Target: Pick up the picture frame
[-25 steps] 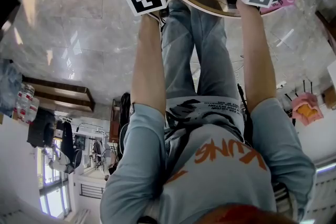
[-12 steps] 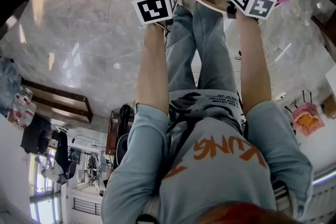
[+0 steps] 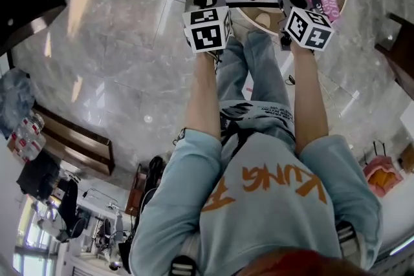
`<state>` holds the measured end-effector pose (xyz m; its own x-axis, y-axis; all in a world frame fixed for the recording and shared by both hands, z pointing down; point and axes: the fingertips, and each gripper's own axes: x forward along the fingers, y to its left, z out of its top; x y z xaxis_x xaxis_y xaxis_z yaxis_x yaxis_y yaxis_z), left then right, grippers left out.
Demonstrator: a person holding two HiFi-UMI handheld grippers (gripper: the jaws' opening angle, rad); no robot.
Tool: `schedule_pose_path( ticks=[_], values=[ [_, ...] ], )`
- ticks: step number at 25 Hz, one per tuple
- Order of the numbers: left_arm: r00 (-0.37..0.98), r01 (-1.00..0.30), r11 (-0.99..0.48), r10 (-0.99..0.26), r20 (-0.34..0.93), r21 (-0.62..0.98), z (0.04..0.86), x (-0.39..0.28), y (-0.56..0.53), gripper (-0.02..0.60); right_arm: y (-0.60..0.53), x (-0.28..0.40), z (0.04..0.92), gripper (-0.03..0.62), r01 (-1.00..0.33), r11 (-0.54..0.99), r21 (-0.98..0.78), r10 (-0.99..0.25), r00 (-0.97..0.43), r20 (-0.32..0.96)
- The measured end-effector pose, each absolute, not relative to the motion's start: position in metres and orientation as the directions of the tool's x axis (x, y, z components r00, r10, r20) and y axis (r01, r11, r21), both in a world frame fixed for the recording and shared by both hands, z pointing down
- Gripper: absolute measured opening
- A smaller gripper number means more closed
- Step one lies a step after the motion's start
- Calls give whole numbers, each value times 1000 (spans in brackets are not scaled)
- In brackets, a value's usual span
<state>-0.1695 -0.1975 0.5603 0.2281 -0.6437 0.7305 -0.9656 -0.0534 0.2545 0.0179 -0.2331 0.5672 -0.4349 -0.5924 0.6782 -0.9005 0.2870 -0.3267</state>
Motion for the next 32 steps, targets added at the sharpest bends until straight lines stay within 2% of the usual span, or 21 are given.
schedule_pose_path(
  ticks=[6,10,19,32],
  values=[
    [211,-969,-61,-706,676,239,477,-183,-197,91,-234,5,489,67,-885,297,-359,-640,-464,612],
    [182,-973,-44,-754,631,227,419,-196,-193,91,-229,-8,430,67,-885,338,-321,-682,-465,564],
    [148,-978,-66,-886,440,196,262,-216,-236,83,-282,-27,277,66,-865,413,-286,-776,-498,387],
    [198,-977,-175,-957,212,120,167,-206,-230,81,-273,-17,175,67,-864,462,-199,-857,-493,152]
  ],
)
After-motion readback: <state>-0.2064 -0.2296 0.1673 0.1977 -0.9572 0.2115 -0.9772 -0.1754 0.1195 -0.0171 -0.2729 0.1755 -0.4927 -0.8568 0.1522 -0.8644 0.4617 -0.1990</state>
